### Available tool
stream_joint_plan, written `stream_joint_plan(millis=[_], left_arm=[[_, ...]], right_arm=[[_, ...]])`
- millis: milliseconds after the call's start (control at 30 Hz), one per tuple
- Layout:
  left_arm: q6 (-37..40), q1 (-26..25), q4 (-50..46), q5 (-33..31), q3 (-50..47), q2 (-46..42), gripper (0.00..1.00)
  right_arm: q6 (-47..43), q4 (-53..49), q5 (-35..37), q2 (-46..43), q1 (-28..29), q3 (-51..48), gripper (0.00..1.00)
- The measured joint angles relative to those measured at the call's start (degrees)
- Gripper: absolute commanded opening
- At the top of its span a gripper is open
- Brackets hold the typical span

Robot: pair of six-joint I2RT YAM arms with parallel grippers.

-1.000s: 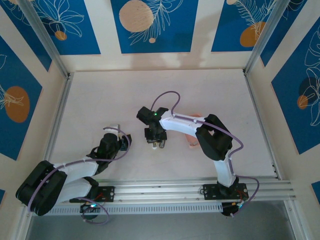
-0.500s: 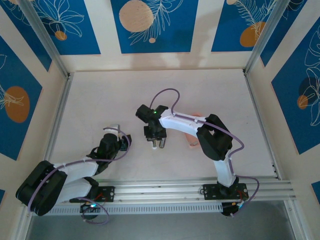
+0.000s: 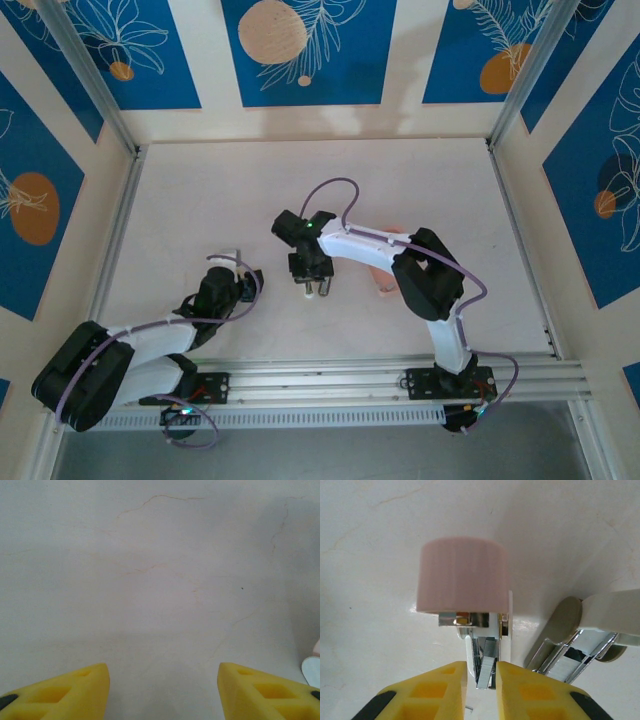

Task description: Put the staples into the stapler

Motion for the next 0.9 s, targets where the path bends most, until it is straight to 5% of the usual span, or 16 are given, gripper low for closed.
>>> stream_joint_plan(millis=[900], left_arm=[[0.17,0.02,-0.02,0.00,-0.04,-0.17,0.60]], right_arm=[[0.00,0.07,-1.51,1.49,0.00,0.00,0.20]])
